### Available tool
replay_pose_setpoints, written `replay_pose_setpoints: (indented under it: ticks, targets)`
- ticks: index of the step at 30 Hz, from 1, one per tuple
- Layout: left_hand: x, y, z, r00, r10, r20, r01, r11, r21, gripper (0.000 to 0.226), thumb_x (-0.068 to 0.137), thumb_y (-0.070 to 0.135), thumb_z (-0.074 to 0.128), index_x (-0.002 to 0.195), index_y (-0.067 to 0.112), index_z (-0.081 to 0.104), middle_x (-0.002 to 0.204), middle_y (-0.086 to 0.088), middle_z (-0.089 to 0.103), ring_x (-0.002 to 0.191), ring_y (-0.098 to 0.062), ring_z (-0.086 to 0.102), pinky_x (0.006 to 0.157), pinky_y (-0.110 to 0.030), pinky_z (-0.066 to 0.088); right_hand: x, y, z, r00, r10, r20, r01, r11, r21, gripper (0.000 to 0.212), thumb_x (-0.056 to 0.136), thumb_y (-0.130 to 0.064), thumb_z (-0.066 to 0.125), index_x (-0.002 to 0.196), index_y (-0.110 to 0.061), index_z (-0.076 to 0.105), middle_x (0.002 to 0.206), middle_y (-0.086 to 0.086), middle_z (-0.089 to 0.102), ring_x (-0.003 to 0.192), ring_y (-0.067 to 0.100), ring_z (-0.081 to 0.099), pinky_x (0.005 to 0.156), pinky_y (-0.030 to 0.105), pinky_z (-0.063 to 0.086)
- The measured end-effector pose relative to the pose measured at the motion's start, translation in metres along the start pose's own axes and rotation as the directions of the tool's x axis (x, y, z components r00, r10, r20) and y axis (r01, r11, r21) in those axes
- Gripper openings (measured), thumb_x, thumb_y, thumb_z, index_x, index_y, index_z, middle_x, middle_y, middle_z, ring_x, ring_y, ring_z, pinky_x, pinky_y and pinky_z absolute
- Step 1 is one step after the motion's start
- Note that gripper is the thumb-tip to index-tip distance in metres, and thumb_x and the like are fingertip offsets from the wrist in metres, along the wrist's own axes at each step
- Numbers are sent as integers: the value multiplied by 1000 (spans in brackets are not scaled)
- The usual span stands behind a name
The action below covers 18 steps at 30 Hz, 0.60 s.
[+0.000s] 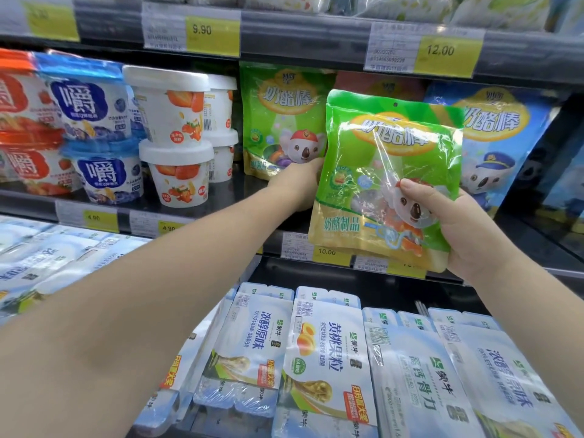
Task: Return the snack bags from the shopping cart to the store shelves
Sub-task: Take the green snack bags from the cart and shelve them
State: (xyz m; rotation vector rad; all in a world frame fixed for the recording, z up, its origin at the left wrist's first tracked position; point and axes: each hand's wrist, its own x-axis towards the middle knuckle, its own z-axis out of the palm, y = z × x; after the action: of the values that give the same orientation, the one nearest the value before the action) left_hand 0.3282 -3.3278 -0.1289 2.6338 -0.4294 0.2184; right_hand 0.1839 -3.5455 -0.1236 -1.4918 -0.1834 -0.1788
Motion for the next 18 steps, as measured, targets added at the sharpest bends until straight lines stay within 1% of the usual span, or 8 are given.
replay_pose_setpoints:
  ticks: [2, 4, 8, 10, 13, 15, 16, 18]
  targets:
    - [1, -6, -1, 1000, -6, 25, 5, 1000, 21, 60, 85, 48, 41, 144, 37, 33, 144, -2, 51, 129, -28, 50, 106, -37, 40, 1, -1, 1, 1000, 21, 13, -21, 1000, -4, 39, 88, -30, 72, 122, -12, 70, 110, 10, 77, 96, 28, 75, 74, 40, 63]
    - [-9, -3, -6, 999, -13, 46, 12, 1000, 28, 64, 77, 49, 35, 139, 36, 37, 139, -4, 55, 126, -31, 52, 102, -47, 46, 2, -3, 4, 999, 38, 24, -38, 999, 9, 40, 89, -29, 72, 123, -8, 69, 107, 13, 76, 84, 33, 71, 67, 38, 62]
    - [-34, -2, -20, 998, 17, -65, -40, 924, -379, 37, 102, 22, 42, 136, 15, 55, 131, -12, 62, 120, -31, 58, 103, -40, 46, 7, -7, 18, 998, 52, 19, -53, 997, 63, 40, 89, -28, 74, 116, 1, 66, 95, 22, 64, 62, 31, 54, 55, 31, 51]
    - [-39, -11, -29, 994, -24, -108, -30, 883, -469, 34, 103, 16, 44, 134, 15, 56, 121, -4, 66, 107, -22, 63, 91, -26, 50, 13, -8, 28, 998, 60, 22, -62, 994, 89, 35, 90, -27, 74, 114, -2, 66, 86, 18, 64, 53, 24, 53, 48, 27, 50]
    - [-49, -18, -47, 977, -157, -148, 23, 759, -651, 26, 105, 16, 37, 117, 14, 60, 87, 1, 63, 68, -11, 59, 51, -15, 49, 26, -6, 46, 999, 27, -42, -27, 999, 18, 29, 90, -28, 75, 107, -6, 67, 101, 9, 74, 81, 20, 69, 70, 30, 56]
    - [-60, -21, -60, 972, -222, -72, 79, 604, -793, 27, 106, 22, 33, 109, 13, 59, 84, -1, 63, 68, -13, 60, 53, -21, 51, 38, -5, 56, 996, 18, -86, -22, 999, -49, 39, 85, -38, 80, 114, -16, 65, 114, 0, 73, 104, 11, 68, 86, 26, 52]
    - [-62, -23, -64, 973, -226, -43, 92, 553, -828, 32, 108, 29, 30, 105, 15, 59, 86, 0, 64, 72, -14, 61, 58, -24, 51, 45, -5, 61, 997, 18, -69, -22, 998, -65, 56, 79, -45, 84, 122, -15, 64, 119, 0, 72, 111, 12, 66, 94, 29, 51]
    - [-71, -29, -67, 981, -193, -27, 84, 542, -836, 39, 107, 42, 26, 99, 23, 59, 91, 3, 66, 79, -13, 64, 64, -27, 51, 56, -3, 69, 998, 27, -49, -32, 995, -90, 93, 63, -56, 90, 138, -13, 55, 129, 0, 68, 121, 14, 63, 107, 37, 46]
